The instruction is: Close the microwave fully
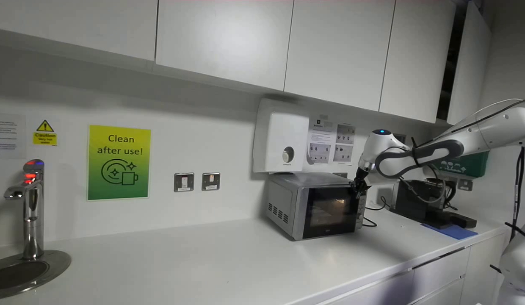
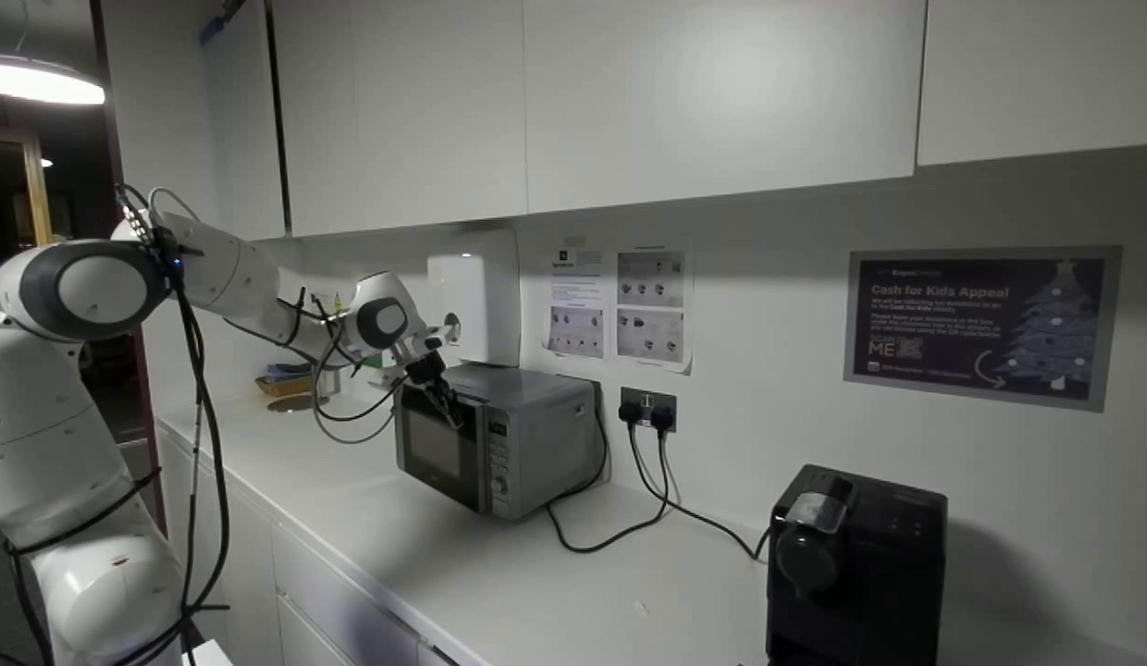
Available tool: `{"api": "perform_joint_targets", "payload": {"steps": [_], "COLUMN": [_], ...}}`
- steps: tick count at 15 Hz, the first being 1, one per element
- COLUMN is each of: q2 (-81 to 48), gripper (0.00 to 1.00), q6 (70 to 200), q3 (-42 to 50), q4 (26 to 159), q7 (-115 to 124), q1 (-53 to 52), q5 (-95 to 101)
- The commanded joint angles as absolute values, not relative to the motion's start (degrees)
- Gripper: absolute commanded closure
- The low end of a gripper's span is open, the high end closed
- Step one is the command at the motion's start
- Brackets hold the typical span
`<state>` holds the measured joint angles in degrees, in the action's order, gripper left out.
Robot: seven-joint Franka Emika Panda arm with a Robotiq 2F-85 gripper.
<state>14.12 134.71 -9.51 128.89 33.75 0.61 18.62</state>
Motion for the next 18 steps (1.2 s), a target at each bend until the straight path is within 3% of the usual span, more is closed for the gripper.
{"api": "perform_joint_targets", "payload": {"steps": [1,18], "q2": [14.5,18.4], "gripper": [1.0,1.0], "q6": [132.2,110.1], "q3": [-8.8,-13.6], "q4": [127.6,123.7], "q7": [29.4,23.7], "q1": [-0.8,-8.5], "q5": [13.6,2.7]}}
